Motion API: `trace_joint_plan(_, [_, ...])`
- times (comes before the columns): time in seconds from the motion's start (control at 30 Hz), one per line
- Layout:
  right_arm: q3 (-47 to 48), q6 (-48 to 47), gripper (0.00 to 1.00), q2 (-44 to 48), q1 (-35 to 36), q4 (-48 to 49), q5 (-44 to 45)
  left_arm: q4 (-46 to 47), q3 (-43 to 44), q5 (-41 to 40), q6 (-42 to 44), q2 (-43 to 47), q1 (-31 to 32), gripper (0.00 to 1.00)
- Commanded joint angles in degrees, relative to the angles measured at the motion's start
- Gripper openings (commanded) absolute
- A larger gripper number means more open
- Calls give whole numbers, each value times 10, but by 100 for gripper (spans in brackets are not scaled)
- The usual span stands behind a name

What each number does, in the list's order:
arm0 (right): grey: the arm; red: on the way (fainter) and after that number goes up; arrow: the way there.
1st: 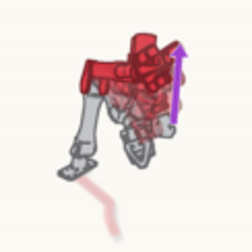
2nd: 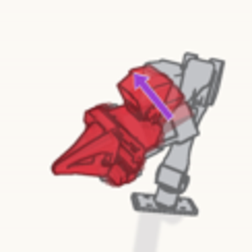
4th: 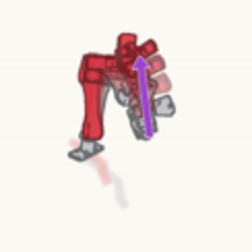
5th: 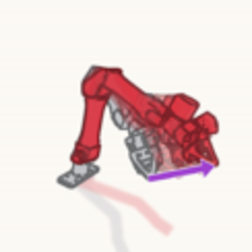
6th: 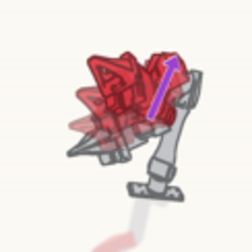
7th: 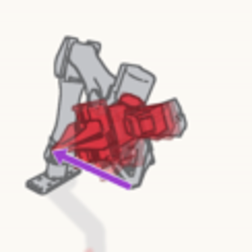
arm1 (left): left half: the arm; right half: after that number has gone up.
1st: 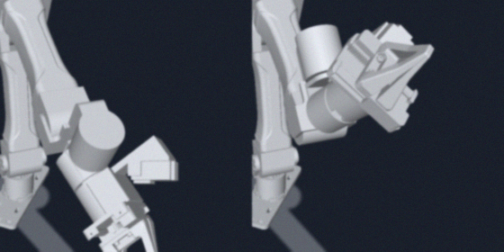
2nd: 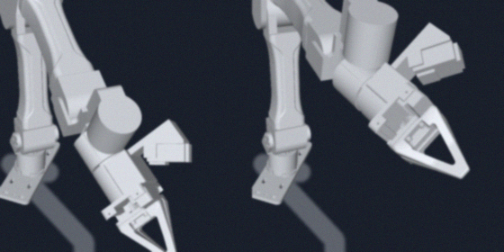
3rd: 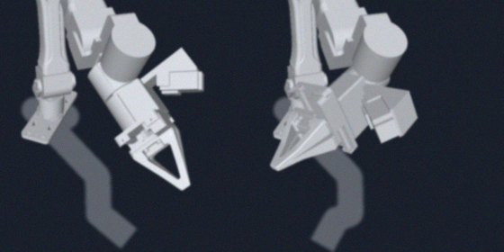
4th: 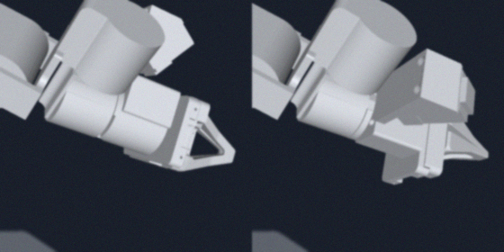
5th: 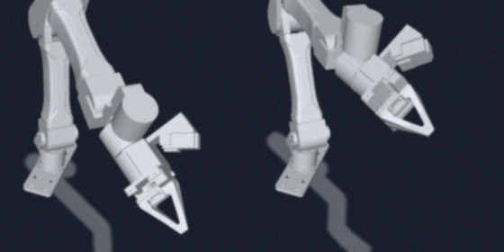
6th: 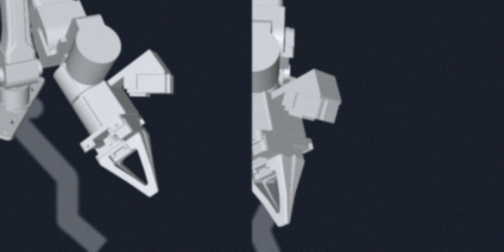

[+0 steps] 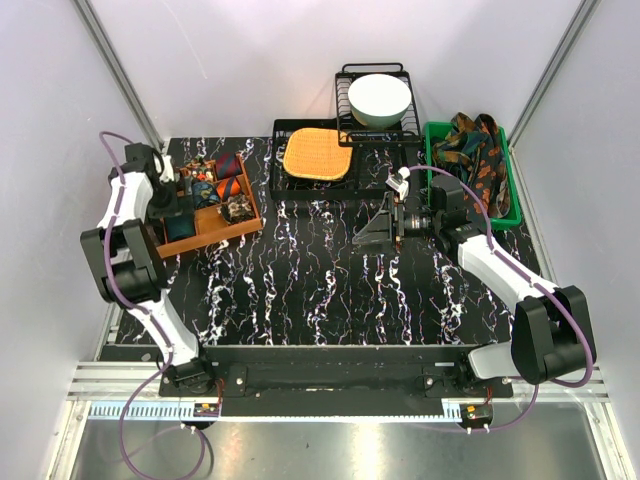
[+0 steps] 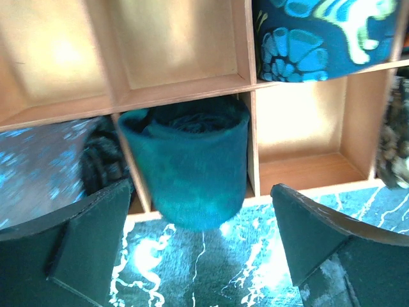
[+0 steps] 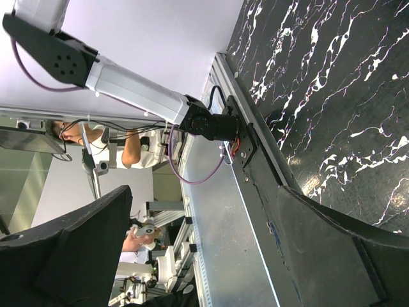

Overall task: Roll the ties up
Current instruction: Reset both arms

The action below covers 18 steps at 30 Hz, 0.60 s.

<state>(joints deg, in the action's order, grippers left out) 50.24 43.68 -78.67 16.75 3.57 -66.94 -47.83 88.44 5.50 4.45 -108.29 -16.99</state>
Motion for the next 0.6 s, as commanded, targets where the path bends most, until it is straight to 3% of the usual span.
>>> trace_joint_plan(0.0, [14,-11,100,22,-4,0,-10,17,2,-27,6,78,17,99])
trace_joint_plan(0.27, [26,-26,100,32,-7,-25,-10,-59,66,-17,28,134,60,99])
trace_joint_plan(0.57, [32,-128,100,74,-38,-145,7,-124,122,-1,7,193,188,99])
